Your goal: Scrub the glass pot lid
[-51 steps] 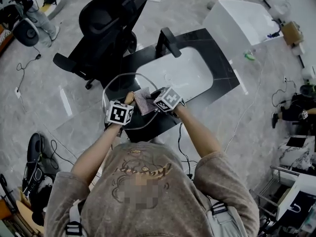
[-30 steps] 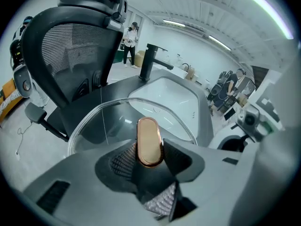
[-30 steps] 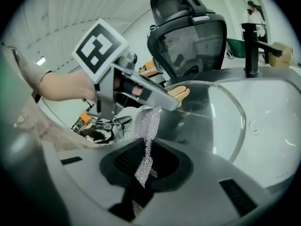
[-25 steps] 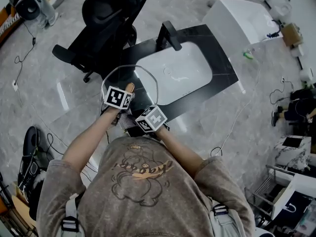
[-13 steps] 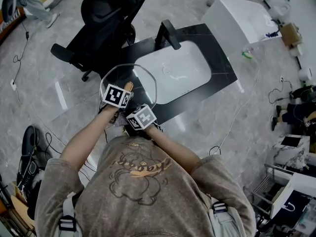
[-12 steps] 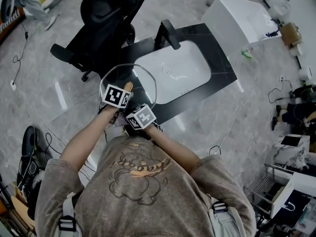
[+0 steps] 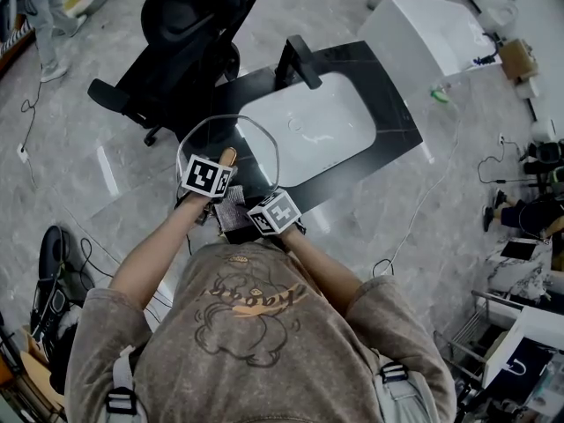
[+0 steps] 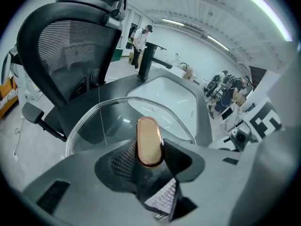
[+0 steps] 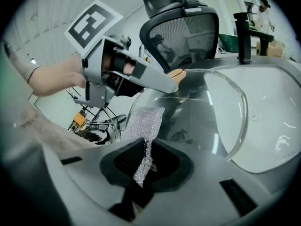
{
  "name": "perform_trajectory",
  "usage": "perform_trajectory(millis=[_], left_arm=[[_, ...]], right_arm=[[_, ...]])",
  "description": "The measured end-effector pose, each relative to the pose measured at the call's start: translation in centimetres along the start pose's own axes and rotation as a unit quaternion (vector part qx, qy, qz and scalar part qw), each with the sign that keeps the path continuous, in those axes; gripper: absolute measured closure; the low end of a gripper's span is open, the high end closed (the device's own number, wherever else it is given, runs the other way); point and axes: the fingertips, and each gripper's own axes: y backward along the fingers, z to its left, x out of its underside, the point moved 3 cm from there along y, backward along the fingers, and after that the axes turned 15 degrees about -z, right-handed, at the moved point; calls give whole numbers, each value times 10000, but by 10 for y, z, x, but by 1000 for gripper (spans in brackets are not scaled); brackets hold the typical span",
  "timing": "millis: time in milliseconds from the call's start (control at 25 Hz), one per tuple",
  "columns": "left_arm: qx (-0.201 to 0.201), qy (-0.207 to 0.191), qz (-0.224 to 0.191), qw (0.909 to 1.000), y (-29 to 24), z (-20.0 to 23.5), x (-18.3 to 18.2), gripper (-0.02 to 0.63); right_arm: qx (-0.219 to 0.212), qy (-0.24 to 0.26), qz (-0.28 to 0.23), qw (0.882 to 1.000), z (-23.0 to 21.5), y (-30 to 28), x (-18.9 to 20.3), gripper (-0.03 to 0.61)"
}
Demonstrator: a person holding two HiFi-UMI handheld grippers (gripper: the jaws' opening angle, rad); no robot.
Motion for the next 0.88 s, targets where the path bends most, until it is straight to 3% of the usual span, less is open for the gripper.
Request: perform_trajectory(millis=[400,880], left_arm=[[-12,-6,-81,10000,0,0,0,426],[-29,19,-132,9999,-1,-1,1,426]], right_arm=[[583,-164,113,9981,-61,48,7,500],[1307,-105,85,9913,-147,61,-39,492]])
